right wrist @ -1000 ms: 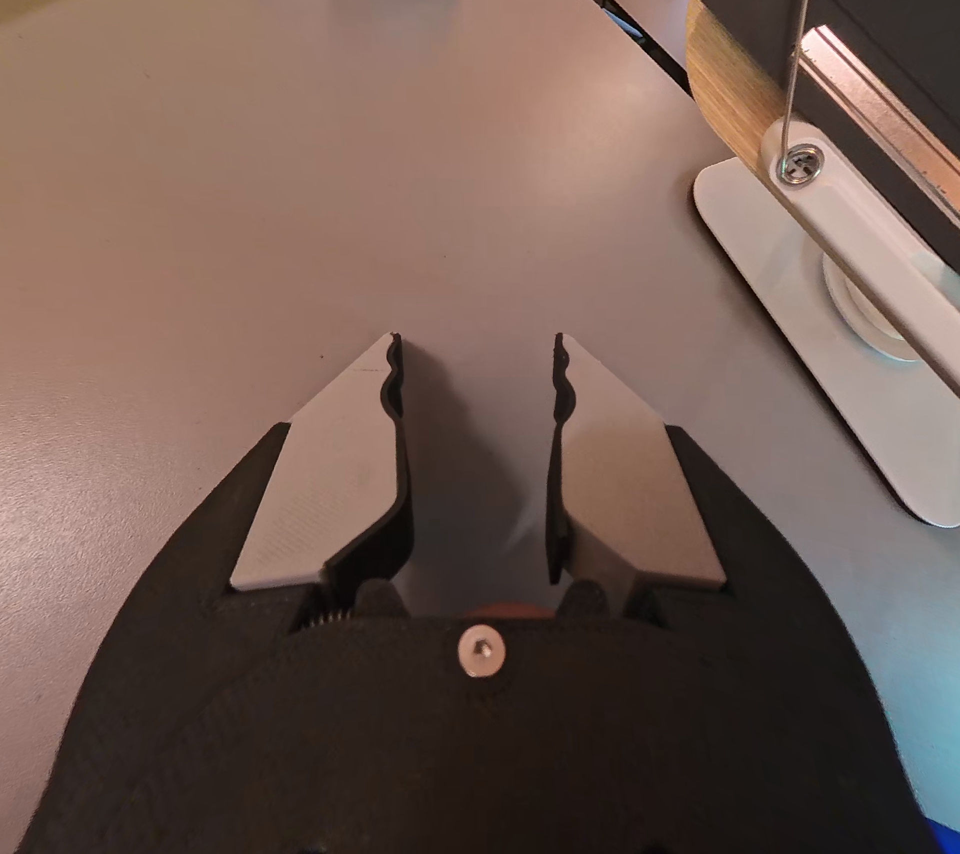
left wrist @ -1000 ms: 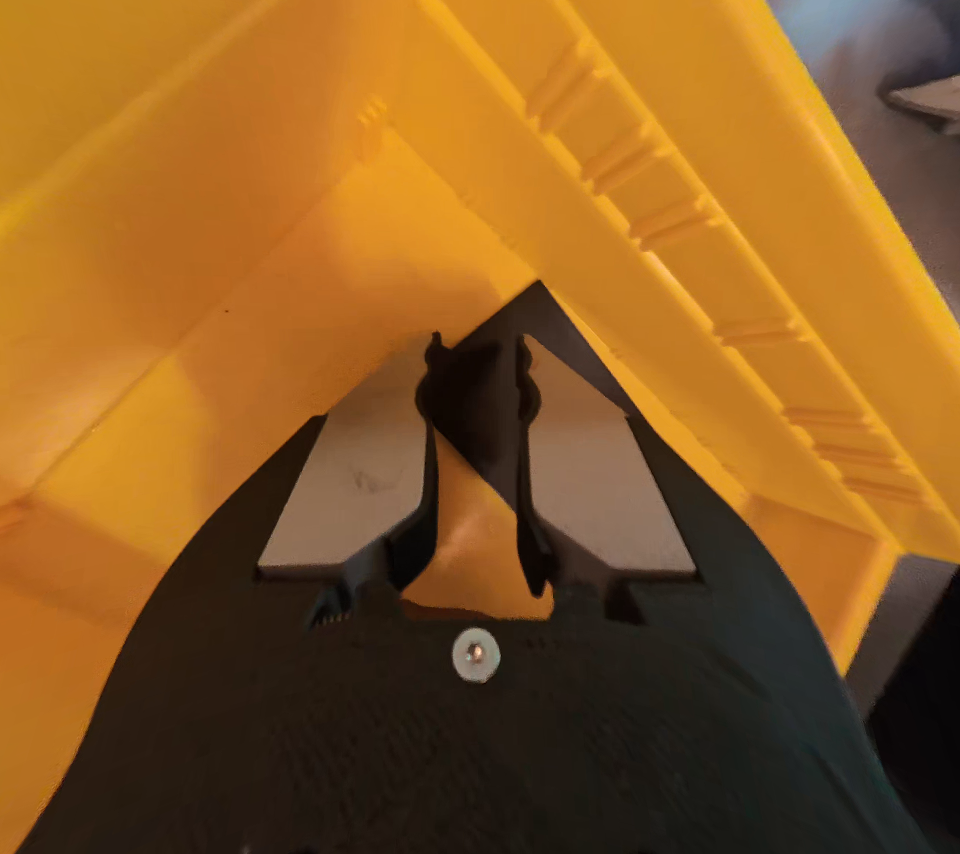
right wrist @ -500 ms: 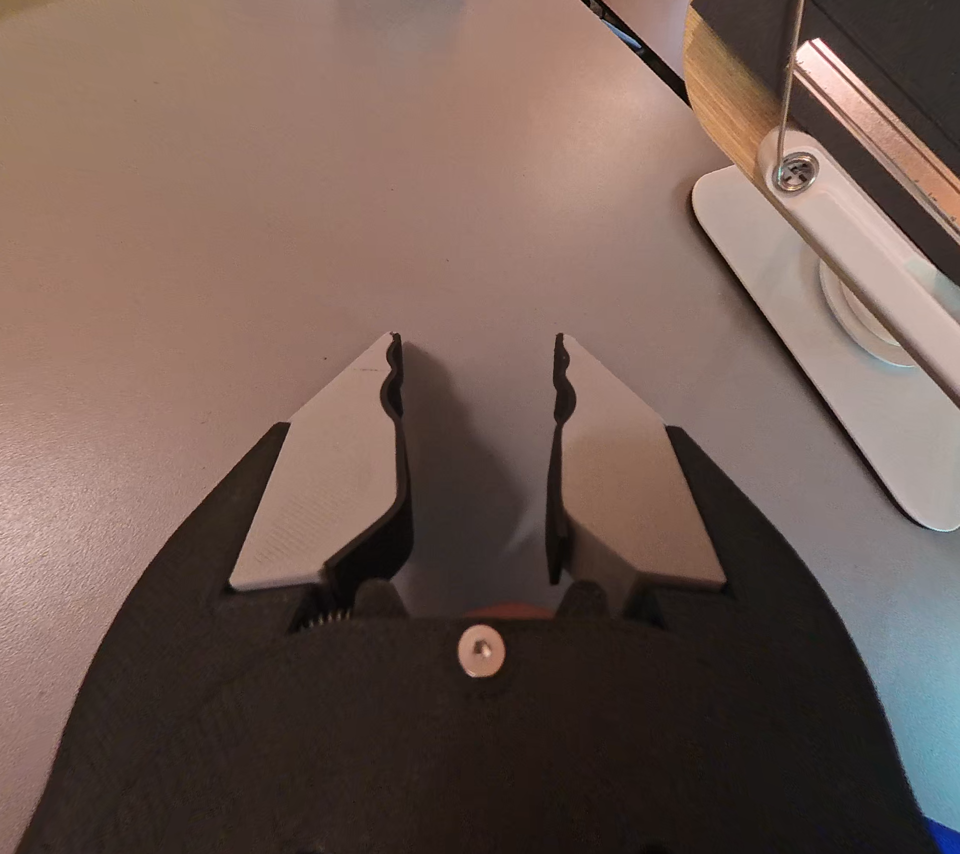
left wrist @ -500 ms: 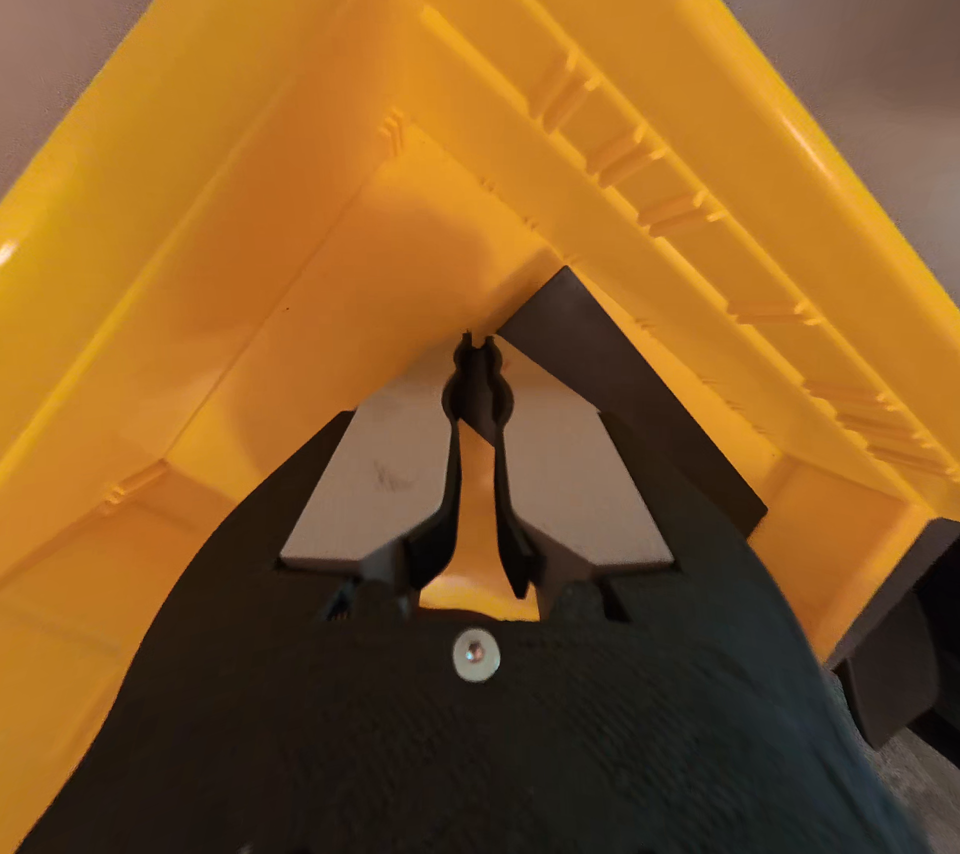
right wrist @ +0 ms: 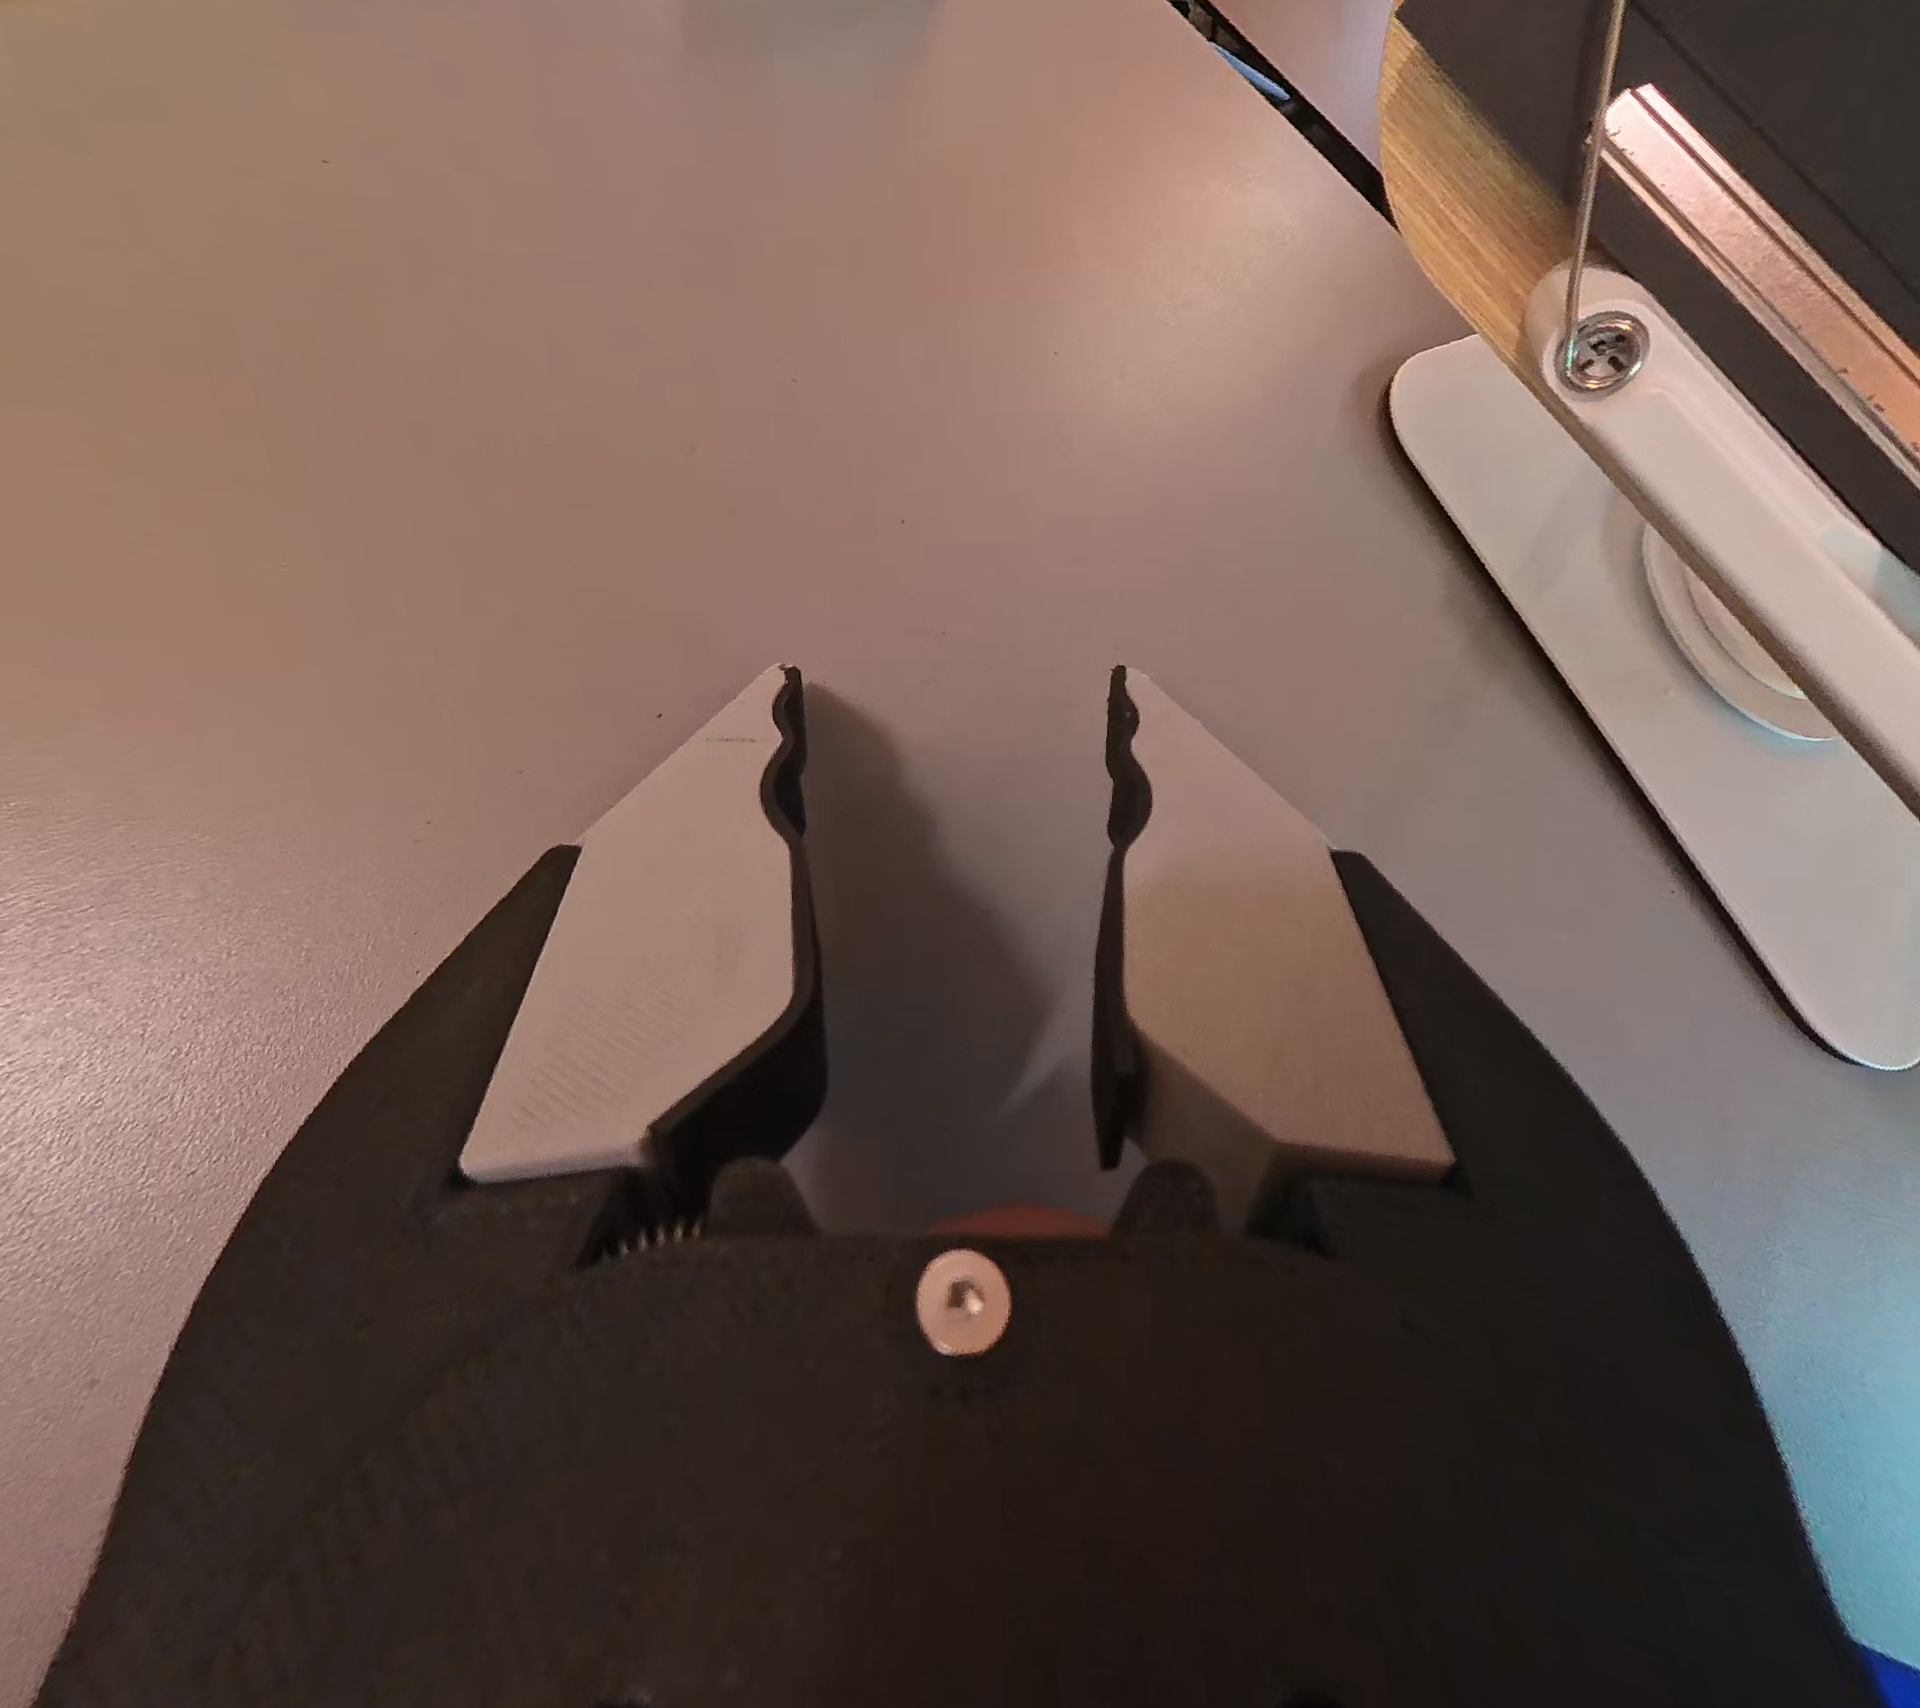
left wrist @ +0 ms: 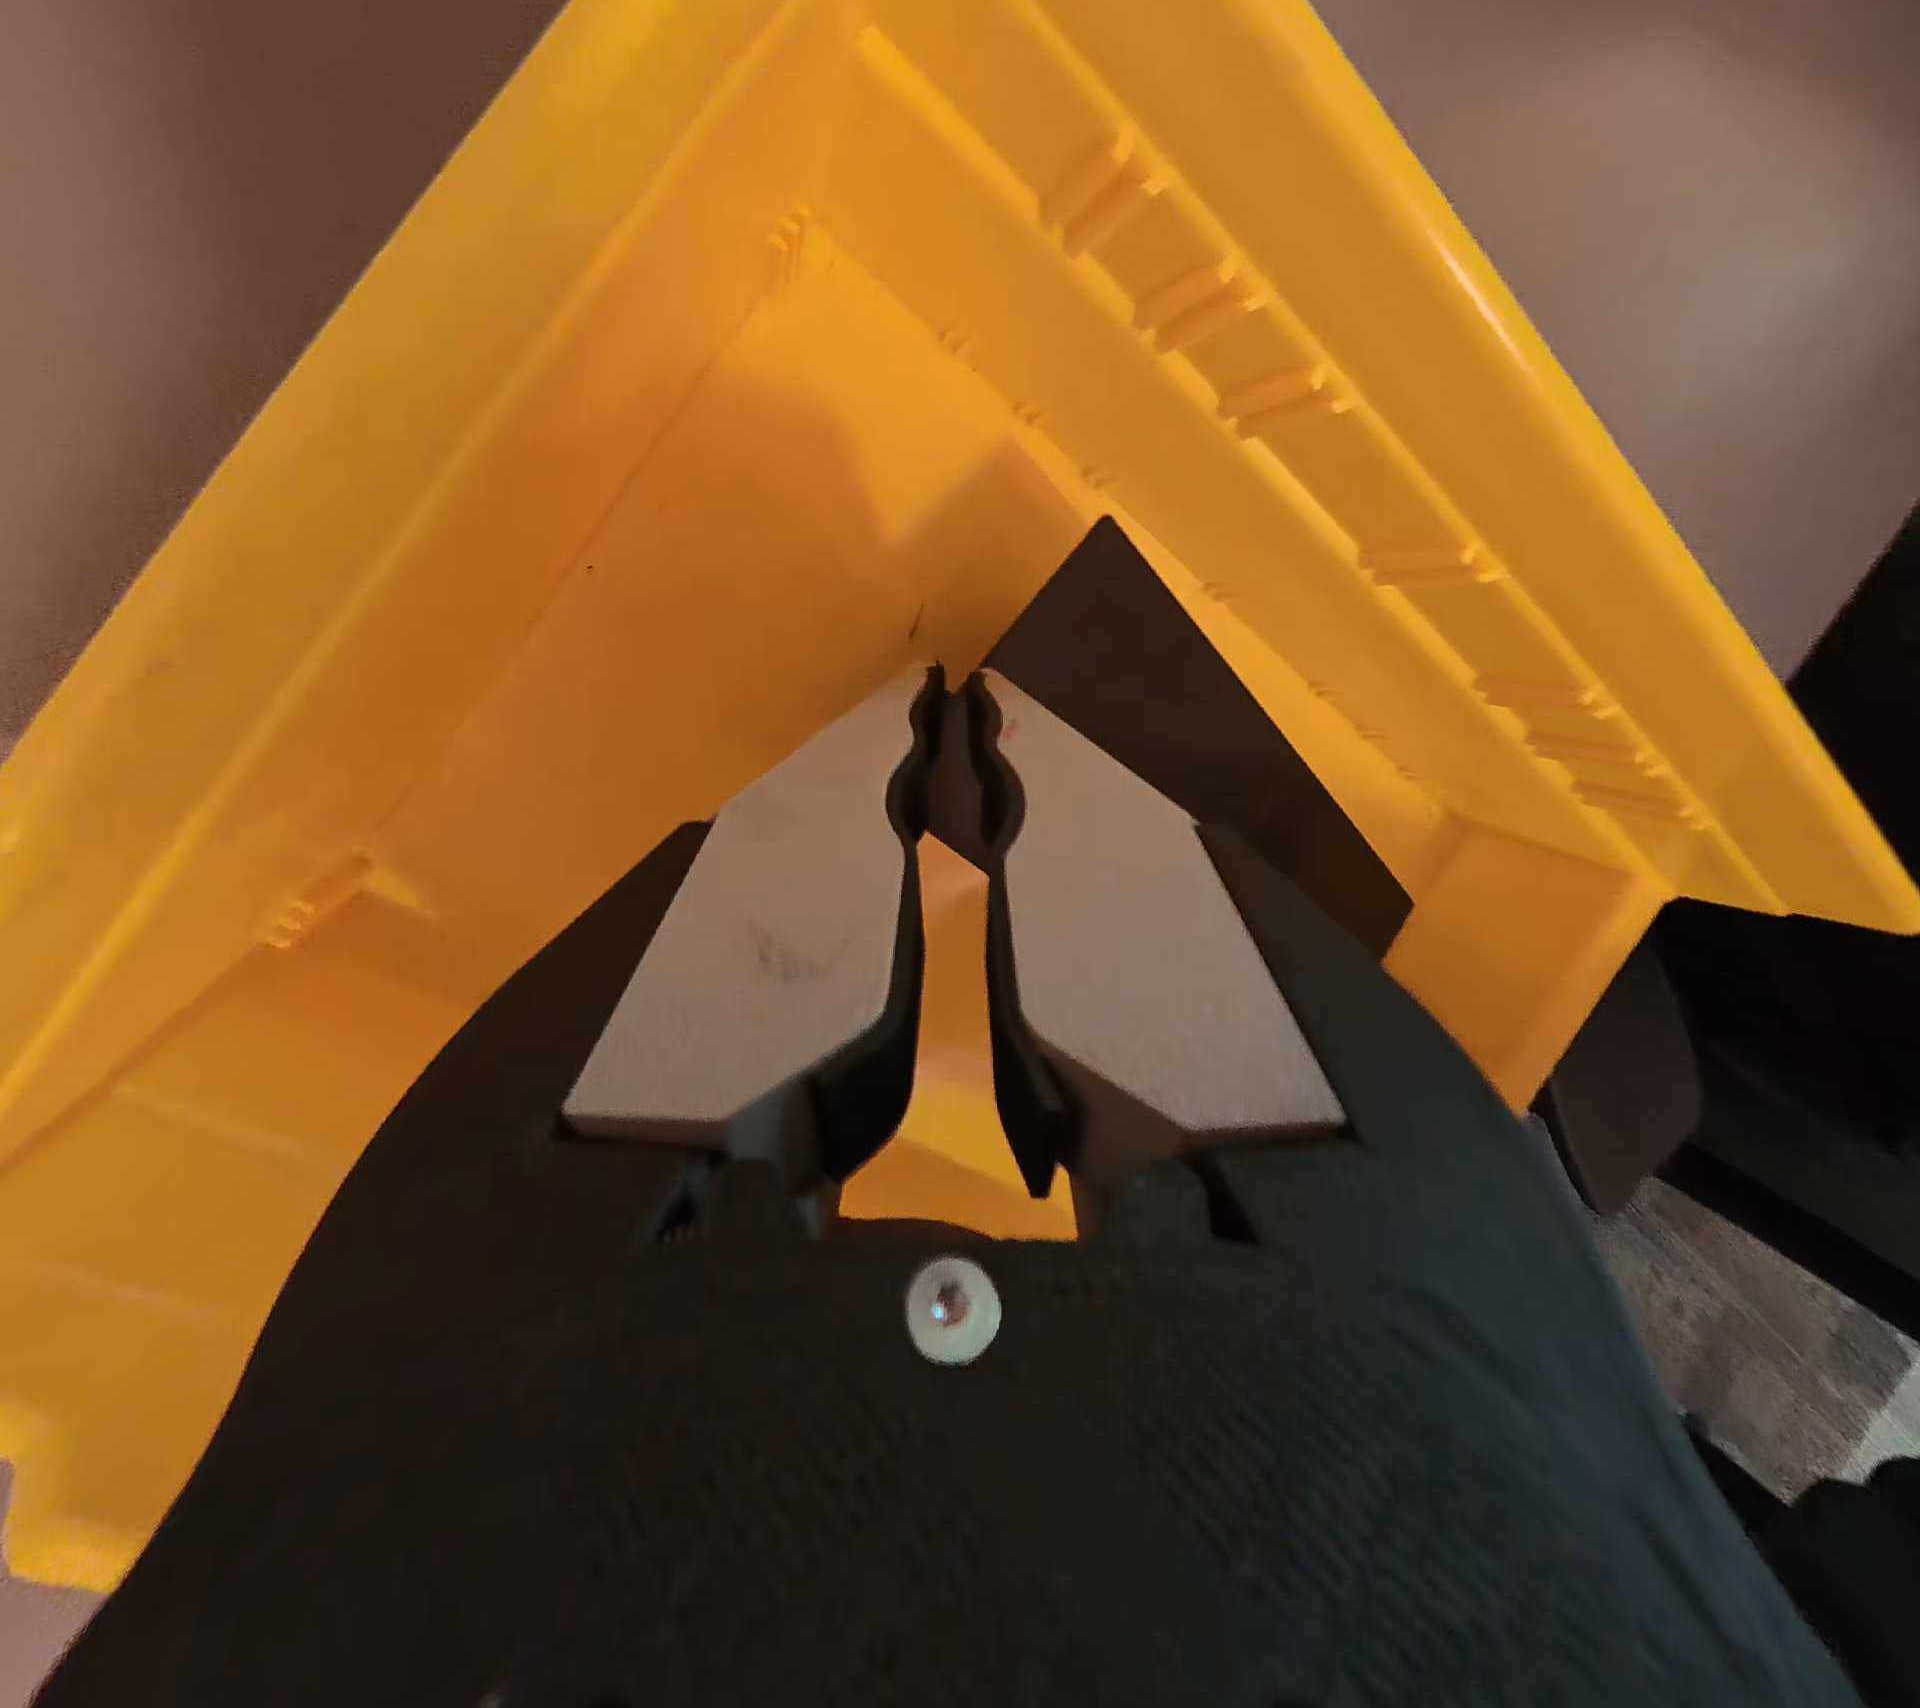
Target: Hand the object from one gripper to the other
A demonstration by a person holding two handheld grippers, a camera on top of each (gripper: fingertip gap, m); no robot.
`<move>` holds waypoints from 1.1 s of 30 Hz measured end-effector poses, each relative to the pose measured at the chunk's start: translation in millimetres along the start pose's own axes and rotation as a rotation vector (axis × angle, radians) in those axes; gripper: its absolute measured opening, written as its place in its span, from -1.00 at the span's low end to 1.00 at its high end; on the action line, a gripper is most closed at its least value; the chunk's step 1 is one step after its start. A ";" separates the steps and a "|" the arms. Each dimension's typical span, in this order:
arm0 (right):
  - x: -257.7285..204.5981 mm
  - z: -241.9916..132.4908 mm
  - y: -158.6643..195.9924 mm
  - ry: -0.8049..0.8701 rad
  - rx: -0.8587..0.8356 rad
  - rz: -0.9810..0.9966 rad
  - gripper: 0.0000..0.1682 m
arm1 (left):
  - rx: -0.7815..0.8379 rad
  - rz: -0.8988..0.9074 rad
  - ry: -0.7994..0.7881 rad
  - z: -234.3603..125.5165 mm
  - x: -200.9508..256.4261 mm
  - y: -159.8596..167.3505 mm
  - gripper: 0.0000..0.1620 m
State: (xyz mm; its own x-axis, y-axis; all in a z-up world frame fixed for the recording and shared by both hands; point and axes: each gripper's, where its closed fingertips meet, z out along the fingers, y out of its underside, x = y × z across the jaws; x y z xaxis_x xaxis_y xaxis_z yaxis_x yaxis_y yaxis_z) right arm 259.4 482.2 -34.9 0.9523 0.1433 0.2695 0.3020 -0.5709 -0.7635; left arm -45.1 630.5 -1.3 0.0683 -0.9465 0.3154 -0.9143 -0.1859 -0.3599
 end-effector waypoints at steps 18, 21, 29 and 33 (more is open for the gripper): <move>-0.7 -0.4 -0.3 -0.001 0.003 -0.005 -0.34 | -0.065 0.176 -0.023 -21.5 28.0 24.3 -1.00; -0.7 -0.5 -0.4 -0.001 0.004 -0.005 -0.34 | -0.067 0.189 -0.079 -22.7 22.8 25.5 -1.00; -3.8 -1.6 -1.1 -0.007 0.008 -0.013 -0.34 | -0.148 0.223 -0.116 -0.2 13.5 44.1 -0.83; -3.1 -1.8 -1.2 -0.012 0.010 -0.001 -0.34 | -0.227 0.280 -0.157 10.5 10.1 55.3 -0.82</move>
State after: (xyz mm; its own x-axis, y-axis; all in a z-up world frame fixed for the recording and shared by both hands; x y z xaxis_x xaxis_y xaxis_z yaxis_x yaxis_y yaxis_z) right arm 256.0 481.0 -33.7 0.9524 0.1537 0.2633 0.3034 -0.5623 -0.7693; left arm -90.8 607.9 -27.3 -0.1517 -0.9845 0.0879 -0.9701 0.1313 -0.2042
